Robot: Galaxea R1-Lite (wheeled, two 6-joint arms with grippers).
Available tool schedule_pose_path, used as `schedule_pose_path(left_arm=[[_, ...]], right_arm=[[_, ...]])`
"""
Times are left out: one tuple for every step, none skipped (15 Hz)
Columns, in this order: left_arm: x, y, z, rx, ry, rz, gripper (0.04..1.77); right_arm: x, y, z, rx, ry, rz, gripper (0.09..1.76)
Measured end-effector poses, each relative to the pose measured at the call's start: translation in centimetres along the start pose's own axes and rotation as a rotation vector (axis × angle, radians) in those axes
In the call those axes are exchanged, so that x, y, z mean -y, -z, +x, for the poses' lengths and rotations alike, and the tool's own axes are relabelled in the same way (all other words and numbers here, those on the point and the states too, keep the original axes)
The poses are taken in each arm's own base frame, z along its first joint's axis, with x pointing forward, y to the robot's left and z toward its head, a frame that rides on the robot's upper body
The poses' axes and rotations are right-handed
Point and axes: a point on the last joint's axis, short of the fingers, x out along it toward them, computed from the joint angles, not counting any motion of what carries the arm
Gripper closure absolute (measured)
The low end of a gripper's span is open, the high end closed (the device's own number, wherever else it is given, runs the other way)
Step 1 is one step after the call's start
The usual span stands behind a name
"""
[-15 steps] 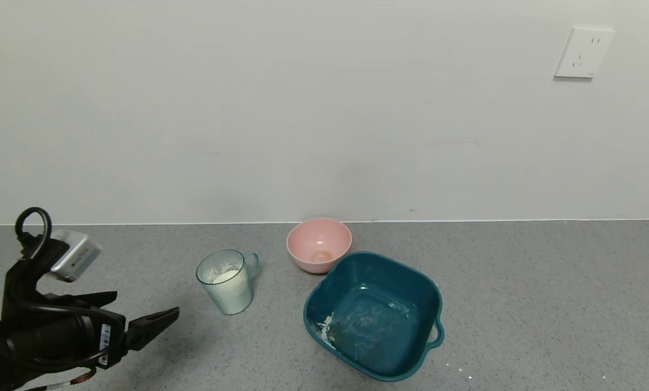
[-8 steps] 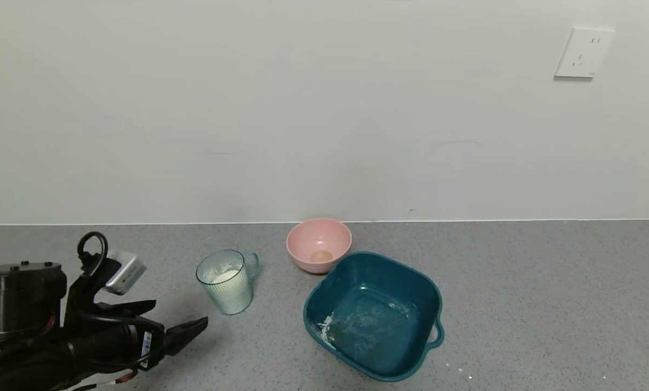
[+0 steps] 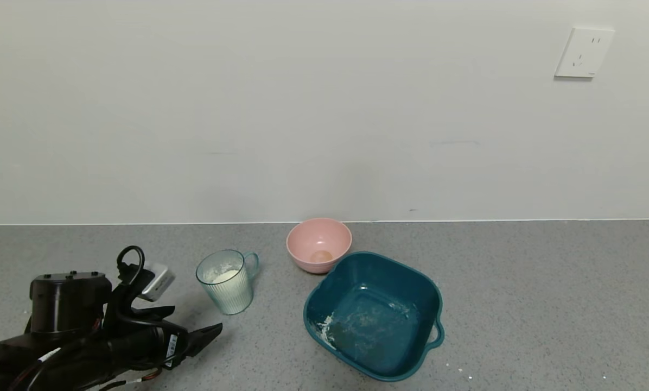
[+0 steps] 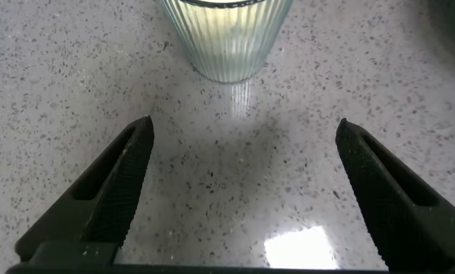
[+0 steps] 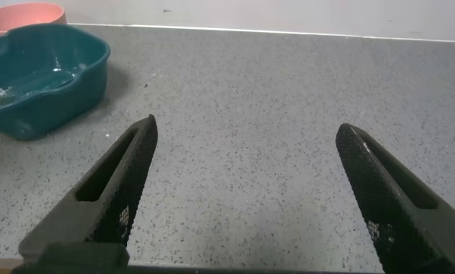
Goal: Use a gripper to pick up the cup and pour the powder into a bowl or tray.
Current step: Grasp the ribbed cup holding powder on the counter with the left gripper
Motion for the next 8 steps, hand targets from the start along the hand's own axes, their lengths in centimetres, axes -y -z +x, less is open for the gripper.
schedule_pose_path(left_arm=[[-0.1, 0.1, 0.6, 0.004, -0.003, 0.002, 0.09], [-0.2, 0.3, 1.1, 0.011, -0.005, 0.004, 0.09], [-0.2, 0.4, 1.6, 0.019, -0.007, 0.006, 0.09], [-0.3, 0.6, 2.0, 0.030, -0.009, 0.008, 0.09], [-0.3, 0.8, 2.4, 0.039, -0.011, 0.009, 0.09], [-0.4, 0.9, 2.9, 0.052, -0.012, 0.012, 0.09], [-0.5, 1.1, 3.4, 0.072, -0.014, 0.015, 0.09], [-0.5, 1.2, 3.9, 0.095, -0.018, 0.020, 0.09]], right_arm=[[0.0, 0.0, 0.0, 0.000, 0.000, 0.000, 0.14], [0.0, 0.0, 0.0, 0.000, 0.000, 0.000, 0.14], [0.0, 0.0, 0.0, 0.000, 0.000, 0.000, 0.14], [0.0, 0.0, 0.0, 0.000, 0.000, 0.000, 0.14], [0.0, 0.0, 0.0, 0.000, 0.000, 0.000, 0.14], [0.0, 0.0, 0.0, 0.000, 0.000, 0.000, 0.14], [0.0, 0.0, 0.0, 0.000, 0.000, 0.000, 0.14], [0.0, 0.0, 0.0, 0.000, 0.000, 0.000, 0.14]])
